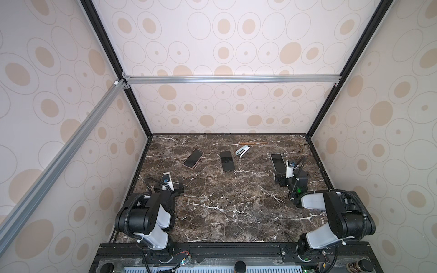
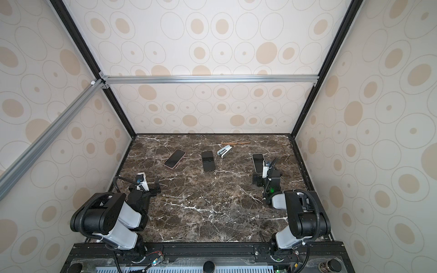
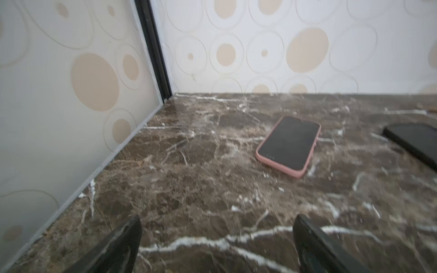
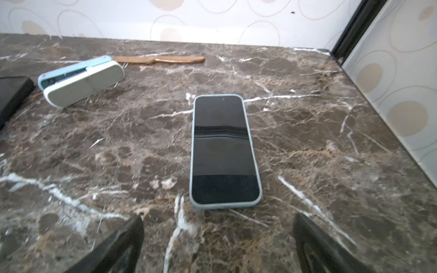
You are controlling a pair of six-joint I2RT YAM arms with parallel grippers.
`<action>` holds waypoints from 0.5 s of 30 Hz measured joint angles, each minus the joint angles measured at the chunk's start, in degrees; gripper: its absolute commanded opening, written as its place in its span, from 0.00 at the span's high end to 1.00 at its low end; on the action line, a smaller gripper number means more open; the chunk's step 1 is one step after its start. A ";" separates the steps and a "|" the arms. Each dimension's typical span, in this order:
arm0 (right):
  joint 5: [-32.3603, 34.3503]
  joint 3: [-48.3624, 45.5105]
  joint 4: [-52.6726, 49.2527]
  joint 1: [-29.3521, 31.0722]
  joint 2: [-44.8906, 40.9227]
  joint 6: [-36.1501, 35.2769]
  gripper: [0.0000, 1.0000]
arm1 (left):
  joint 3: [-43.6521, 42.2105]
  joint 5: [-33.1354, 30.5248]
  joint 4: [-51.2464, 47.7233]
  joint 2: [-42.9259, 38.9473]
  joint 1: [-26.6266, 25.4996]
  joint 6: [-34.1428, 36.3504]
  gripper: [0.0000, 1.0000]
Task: Put the phone into the phone case
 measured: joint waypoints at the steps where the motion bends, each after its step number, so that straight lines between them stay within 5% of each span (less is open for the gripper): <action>1: 0.48 0.15 0.24 0.00 0.00 0.11 0.00 | 2.12 -0.26 -0.94 -0.13 0.00 -0.02 0.00; 15: 1.97 0.22 -0.04 0.00 0.00 0.46 0.00 | 6.67 -0.02 -5.31 -0.46 -0.33 0.33 0.00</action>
